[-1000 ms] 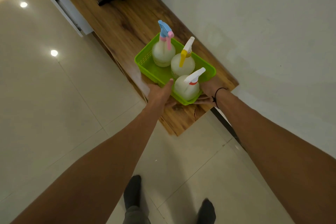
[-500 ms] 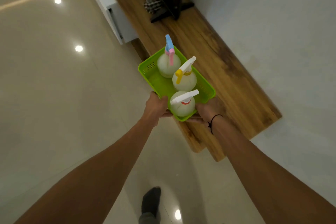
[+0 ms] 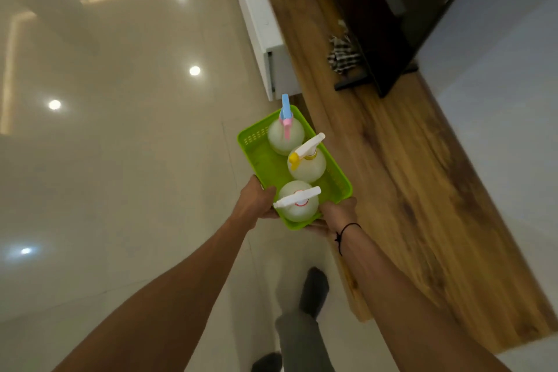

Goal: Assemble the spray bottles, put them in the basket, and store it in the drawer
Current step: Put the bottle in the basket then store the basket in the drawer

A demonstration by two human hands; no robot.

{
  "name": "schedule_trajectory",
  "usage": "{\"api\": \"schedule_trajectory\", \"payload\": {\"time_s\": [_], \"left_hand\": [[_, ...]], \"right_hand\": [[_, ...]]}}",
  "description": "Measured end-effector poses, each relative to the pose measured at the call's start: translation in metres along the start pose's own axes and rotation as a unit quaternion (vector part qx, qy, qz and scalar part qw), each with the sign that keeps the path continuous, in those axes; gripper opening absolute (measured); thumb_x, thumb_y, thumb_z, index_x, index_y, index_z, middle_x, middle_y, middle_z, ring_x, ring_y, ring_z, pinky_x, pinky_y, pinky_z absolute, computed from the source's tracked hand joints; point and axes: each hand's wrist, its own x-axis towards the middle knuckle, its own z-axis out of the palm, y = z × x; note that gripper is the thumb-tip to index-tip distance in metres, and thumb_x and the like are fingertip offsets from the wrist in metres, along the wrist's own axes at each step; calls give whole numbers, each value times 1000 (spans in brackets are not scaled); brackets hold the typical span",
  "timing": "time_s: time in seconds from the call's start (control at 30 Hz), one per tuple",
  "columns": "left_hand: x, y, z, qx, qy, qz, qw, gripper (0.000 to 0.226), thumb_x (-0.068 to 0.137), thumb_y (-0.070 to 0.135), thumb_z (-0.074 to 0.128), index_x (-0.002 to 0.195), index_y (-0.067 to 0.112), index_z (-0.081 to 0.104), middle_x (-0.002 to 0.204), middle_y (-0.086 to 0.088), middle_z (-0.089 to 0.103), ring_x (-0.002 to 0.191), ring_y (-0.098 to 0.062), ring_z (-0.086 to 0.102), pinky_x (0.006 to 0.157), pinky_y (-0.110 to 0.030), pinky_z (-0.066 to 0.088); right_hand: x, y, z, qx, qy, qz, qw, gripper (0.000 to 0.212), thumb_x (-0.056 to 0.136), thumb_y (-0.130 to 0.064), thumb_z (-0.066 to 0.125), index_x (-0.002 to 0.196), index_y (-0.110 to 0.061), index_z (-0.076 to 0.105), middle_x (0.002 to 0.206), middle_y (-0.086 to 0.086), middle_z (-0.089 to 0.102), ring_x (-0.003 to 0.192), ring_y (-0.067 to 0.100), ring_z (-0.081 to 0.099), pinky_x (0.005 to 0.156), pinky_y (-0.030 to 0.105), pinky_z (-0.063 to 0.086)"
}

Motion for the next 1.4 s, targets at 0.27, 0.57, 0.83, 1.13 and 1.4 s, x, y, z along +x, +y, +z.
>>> {"api": "schedule_trajectory", "payload": {"time_s": [0.27, 0.57, 0.83, 1.13, 1.4], "left_hand": [[56, 36, -60, 23, 15, -25, 999, 40, 95, 13, 50, 134, 21, 55, 124, -16, 66, 78, -32, 76, 47, -34, 60], [155, 82, -122, 170, -2, -21, 985, 41, 99, 9, 48, 139, 7, 58, 137, -20, 64, 122, -40, 62, 103, -48, 52], [220, 117, -171, 231, -38, -38, 972, 39, 99, 10, 47, 138, 11, 54, 125, -14, 66, 100, -34, 69, 74, -39, 59], [296, 69, -170, 257, -39, -68, 963, 43, 99, 14, 49, 142, 9, 48, 135, -22, 63, 120, -42, 61, 97, -44, 52], [367, -5, -124, 262, -40, -79, 961, 38, 103, 16, 46, 139, 5, 43, 133, -29, 61, 119, -48, 60, 95, -46, 49]], "right_hand": [[49, -42, 63, -16, -46, 110, 993, 10, 97, 6, 52, 97, 1, 60, 87, 25, 71, 70, 40, 72, 41, 37, 58], [125, -95, 142, -173, 5, 71, 982, 29, 94, 13, 45, 119, 4, 54, 116, 25, 68, 91, 47, 74, 69, 56, 65], [174, -149, 226, -475, 1, -58, 878, 40, 88, -7, 56, 126, -18, 63, 127, 16, 66, 116, 40, 64, 93, 47, 59], [252, -147, 270, -604, -35, -68, 793, 35, 88, -13, 59, 122, -21, 64, 129, 16, 64, 117, 41, 63, 92, 41, 58], [343, -108, 261, -576, -88, -38, 812, 33, 93, -31, 65, 119, -17, 49, 128, 16, 57, 111, 44, 64, 89, 62, 59]]}}
